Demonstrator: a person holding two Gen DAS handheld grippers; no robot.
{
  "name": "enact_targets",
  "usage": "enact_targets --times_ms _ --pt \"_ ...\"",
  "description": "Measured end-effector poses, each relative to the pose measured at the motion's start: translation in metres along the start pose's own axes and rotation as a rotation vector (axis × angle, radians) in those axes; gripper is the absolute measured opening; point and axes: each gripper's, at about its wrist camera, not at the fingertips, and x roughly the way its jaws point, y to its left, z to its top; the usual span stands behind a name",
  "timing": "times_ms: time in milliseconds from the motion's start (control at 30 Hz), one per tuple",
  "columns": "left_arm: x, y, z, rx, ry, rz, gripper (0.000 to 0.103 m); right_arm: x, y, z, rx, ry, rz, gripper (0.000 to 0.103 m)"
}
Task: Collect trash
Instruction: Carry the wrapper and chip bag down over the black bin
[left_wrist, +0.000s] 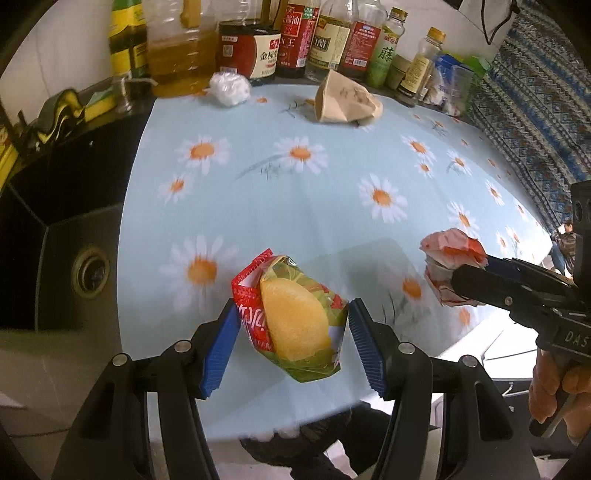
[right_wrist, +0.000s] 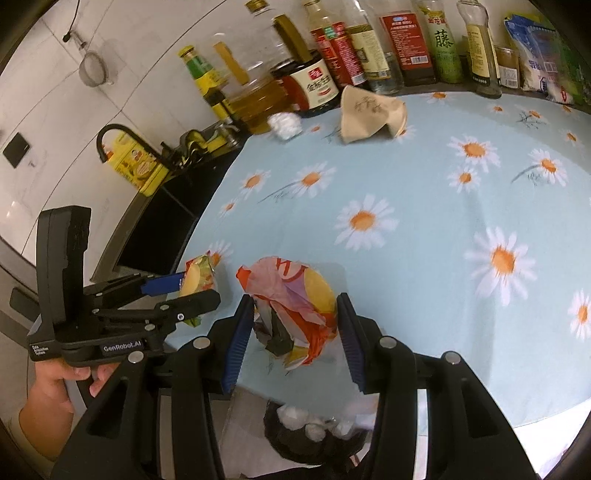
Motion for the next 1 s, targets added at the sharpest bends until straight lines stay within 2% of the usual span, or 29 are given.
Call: enact_targets --times_ms 300,600,833,1000 --pt "-0.020 0.003 -0.059 -0.005 0.015 -0.025 0.058 -0.004 0.037 -0.049 0.001 0.019 0.001 0.047" --pt "-0.030 0.012 -0.103 -0.017 0.031 -0.041 0.058 0.006 0.052 -0.090 0.012 0.056 0.001 0.047" --pt "-0.021 0.020 -0.131 -0.043 0.070 -0.057 0.058 0.023 0.048 -0.111 0.034 0.109 -0.020 0.047" --pt "0.000 0.023 -0.158 -0.070 0.140 -0.074 0.058 0.039 0.039 -0.130 0.050 0.163 -0.037 0.047"
